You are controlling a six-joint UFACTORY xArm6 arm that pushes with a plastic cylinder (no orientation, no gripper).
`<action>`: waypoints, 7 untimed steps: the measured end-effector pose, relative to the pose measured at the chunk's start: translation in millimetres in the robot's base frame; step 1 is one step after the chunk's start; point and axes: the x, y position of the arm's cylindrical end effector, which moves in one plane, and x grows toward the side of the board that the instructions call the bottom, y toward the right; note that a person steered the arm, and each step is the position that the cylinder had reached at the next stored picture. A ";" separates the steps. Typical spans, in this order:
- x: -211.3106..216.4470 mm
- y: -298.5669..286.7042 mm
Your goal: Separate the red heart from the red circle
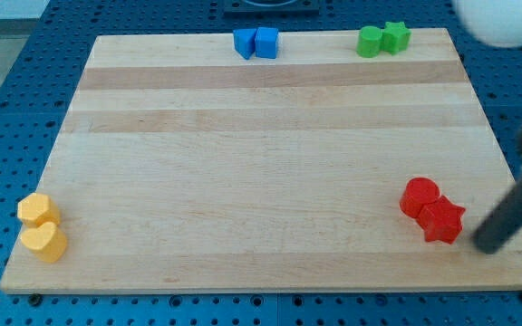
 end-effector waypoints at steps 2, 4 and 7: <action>4.4 -45.8; -14.0 -12.7; -39.8 -204.0</action>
